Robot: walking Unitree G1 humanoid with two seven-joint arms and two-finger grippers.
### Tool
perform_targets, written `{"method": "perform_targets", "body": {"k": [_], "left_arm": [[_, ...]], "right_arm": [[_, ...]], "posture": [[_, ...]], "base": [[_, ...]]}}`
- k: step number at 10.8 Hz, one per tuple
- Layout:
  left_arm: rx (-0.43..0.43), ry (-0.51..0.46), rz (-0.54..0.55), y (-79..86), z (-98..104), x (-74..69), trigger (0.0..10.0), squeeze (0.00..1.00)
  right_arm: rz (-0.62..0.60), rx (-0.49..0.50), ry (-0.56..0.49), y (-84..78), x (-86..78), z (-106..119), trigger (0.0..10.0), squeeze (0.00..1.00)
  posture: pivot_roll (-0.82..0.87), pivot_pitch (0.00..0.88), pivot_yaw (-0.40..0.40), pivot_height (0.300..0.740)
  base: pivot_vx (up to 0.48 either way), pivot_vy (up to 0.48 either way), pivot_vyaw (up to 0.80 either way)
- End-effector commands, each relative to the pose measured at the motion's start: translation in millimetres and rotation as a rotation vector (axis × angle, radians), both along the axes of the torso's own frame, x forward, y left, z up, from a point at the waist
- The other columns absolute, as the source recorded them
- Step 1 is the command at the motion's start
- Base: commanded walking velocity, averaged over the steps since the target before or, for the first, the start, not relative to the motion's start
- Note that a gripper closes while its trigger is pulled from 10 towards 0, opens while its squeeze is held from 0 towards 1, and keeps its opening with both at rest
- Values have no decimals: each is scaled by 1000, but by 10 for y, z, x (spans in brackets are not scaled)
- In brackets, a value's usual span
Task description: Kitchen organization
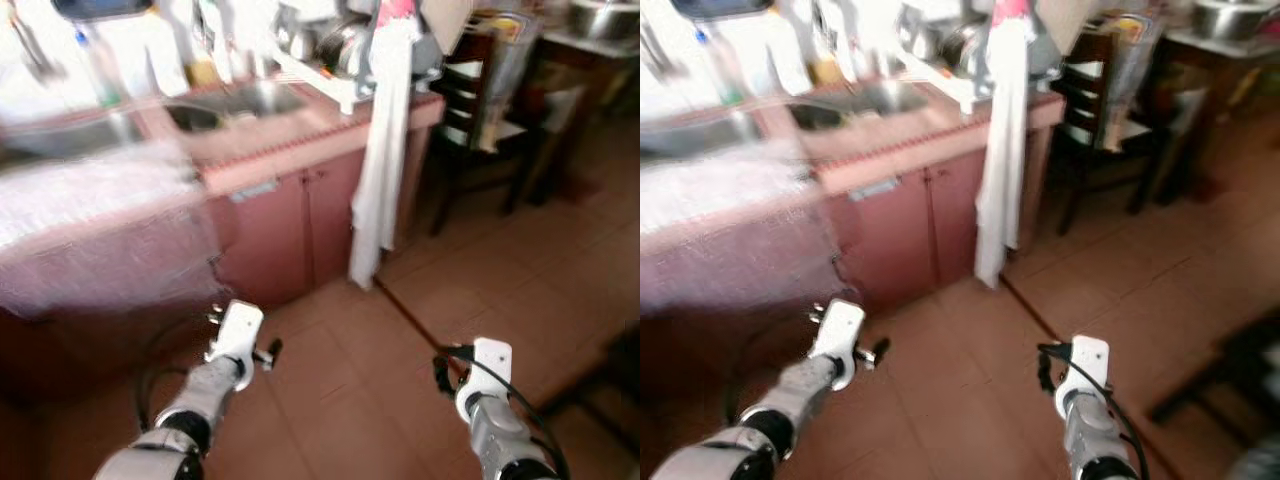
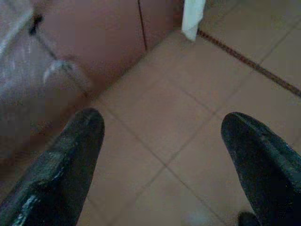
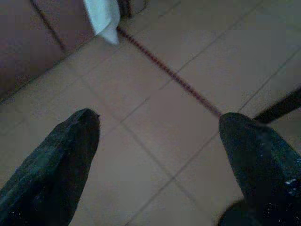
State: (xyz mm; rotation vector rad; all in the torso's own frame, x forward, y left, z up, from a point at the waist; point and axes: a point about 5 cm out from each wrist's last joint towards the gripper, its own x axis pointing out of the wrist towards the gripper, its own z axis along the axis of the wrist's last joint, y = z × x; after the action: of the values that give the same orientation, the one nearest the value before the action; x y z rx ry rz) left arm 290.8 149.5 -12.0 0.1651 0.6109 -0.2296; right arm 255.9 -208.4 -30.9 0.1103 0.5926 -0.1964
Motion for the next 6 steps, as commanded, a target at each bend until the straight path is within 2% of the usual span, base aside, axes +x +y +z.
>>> {"method": "perform_targets", "body": {"k": [1, 6], "left_arm": [[-4, -17, 28, 78, 44, 42, 10000, 0], [-5, -13, 31, 125, 54, 50, 10000, 0]], "right_arm": [[0, 8, -3, 33, 26, 12, 10000, 59], [-15, 9, -2, -8, 19, 13, 10000, 55]], "posture": [[-32, 0, 59, 740], [-36, 0, 66, 740]], "base": [[0, 0, 0], [0, 0, 0]]}}
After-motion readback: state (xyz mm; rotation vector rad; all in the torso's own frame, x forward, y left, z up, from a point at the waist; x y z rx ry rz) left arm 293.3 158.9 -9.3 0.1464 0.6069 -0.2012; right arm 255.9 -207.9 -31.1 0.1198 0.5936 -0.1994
